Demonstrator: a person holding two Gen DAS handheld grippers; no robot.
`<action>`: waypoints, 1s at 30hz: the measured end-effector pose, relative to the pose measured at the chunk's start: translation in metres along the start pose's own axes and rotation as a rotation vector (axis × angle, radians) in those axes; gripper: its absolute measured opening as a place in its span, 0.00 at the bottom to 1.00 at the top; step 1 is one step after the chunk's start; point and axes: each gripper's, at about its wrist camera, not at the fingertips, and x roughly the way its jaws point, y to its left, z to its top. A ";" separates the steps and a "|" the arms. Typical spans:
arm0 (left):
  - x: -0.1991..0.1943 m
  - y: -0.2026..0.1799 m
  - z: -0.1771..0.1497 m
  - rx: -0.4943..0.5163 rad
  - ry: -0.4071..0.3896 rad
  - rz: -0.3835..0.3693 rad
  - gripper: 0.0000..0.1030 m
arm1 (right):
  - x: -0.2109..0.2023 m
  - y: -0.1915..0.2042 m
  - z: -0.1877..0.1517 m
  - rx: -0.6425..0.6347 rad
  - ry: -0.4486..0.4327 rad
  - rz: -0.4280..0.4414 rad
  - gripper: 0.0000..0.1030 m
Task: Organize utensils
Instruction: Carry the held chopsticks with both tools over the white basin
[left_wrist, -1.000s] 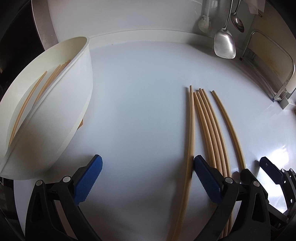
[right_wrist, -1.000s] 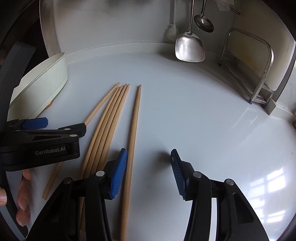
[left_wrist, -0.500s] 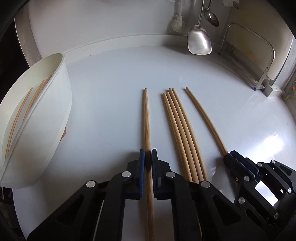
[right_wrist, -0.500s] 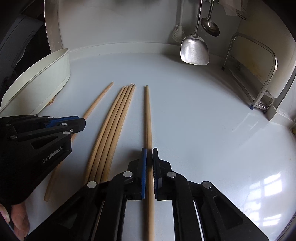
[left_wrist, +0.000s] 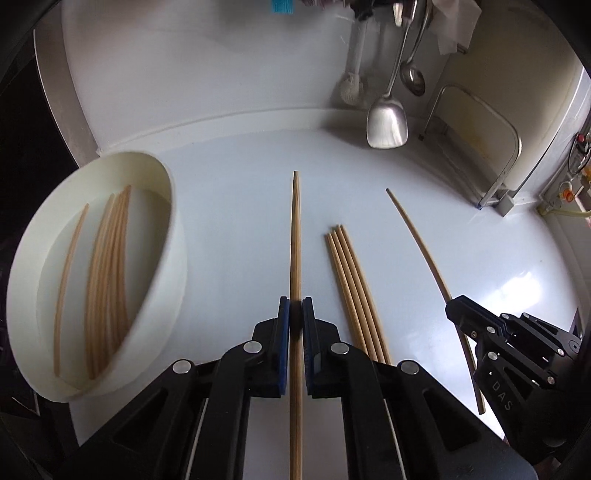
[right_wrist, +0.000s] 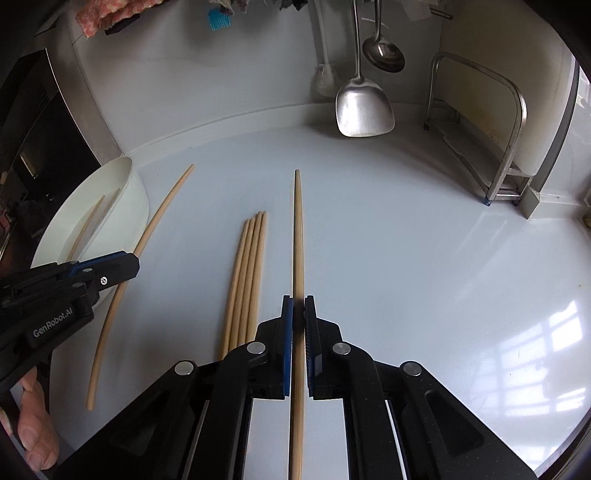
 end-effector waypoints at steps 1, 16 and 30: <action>-0.011 0.006 0.005 -0.005 -0.014 -0.005 0.07 | -0.005 0.006 0.004 -0.004 -0.002 0.004 0.06; -0.072 0.172 0.034 -0.102 -0.081 0.103 0.07 | -0.020 0.165 0.068 -0.100 -0.054 0.166 0.06; -0.001 0.253 0.031 -0.109 0.083 0.067 0.07 | 0.066 0.274 0.085 -0.137 0.088 0.192 0.06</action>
